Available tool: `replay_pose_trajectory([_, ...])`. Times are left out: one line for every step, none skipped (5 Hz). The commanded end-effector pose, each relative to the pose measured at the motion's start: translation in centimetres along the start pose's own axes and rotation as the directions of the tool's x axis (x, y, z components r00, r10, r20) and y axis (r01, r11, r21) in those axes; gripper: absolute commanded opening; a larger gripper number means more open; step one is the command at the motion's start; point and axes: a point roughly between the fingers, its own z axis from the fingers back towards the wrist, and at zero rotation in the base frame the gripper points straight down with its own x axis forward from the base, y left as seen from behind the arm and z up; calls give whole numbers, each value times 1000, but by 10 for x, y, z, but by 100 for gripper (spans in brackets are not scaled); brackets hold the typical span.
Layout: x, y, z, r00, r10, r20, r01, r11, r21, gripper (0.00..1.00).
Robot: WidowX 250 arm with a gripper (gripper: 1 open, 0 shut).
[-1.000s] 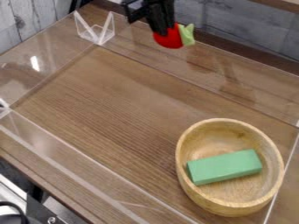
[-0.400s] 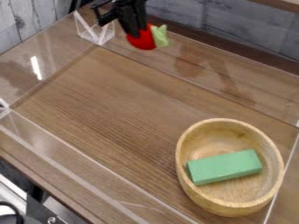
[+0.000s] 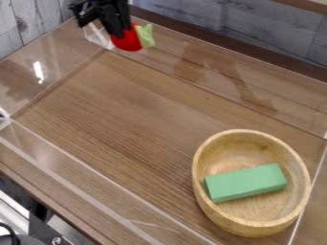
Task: Move the red fruit to the left
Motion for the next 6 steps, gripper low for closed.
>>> replay_pose_trajectory([23, 3, 27, 997, -1, 79, 5, 999, -54, 0])
replay_pose_trajectory([44, 16, 25, 995, 22, 98, -17, 999, -52, 0])
replay_pose_trajectory([56, 25, 20, 994, 35, 108, -30, 999, -45, 0])
replay_pose_trajectory([63, 29, 12, 993, 46, 113, -43, 999, -32, 0])
replay_pose_trajectory([65, 31, 3, 992, 43, 119, -42, 999, -12, 100])
replay_pose_trajectory([70, 32, -4, 990, 18, 139, -20, 1000, 10, 0])
